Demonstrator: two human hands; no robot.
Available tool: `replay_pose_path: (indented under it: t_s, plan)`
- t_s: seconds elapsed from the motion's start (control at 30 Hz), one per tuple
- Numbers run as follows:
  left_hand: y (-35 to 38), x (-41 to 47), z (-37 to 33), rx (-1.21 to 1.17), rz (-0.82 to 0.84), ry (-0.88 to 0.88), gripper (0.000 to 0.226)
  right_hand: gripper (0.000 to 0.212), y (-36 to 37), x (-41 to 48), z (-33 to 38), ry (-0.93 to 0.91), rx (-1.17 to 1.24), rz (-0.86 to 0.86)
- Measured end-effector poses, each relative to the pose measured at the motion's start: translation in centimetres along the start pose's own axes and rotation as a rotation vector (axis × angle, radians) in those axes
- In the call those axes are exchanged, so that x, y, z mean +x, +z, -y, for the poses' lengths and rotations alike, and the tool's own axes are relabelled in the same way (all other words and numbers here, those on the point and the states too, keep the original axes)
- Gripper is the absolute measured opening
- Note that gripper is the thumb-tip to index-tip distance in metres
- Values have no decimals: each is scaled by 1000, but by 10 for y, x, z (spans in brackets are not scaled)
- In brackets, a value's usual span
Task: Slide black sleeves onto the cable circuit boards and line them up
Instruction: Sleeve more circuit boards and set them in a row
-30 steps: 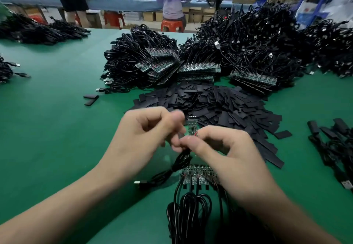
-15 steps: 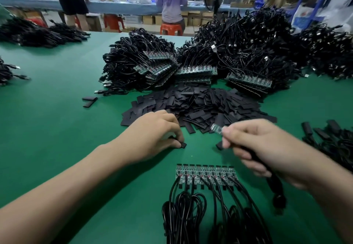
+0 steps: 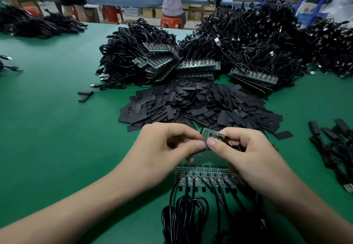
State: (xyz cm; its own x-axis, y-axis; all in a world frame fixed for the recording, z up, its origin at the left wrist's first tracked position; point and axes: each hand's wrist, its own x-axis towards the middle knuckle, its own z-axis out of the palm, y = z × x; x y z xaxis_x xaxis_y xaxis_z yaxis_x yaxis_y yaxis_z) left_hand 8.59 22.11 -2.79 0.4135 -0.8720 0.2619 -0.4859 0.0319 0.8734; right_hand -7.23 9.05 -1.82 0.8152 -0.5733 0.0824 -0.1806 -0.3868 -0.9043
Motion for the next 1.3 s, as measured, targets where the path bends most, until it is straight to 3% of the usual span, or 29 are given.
replay_pose_path:
  t_s: [0.1,0.23,0.43,0.93,1.3]
  plan:
    - [0,-7,4,239,-70,182,28,18,1,0,-2,12,31,-1]
    - [-3,-11,5,432,-96,350,24,26,4,0,-5,20,-40,30]
    - [-9,-10,10,353,-152,292,23,43,1,1,-7,22,11,13]
    - [-9,-10,9,284,-238,238,19,41,-2,-1,-8,28,24,24]
    - [-9,-9,13,292,-196,271,18,39,-1,-4,-9,-53,-86,34]
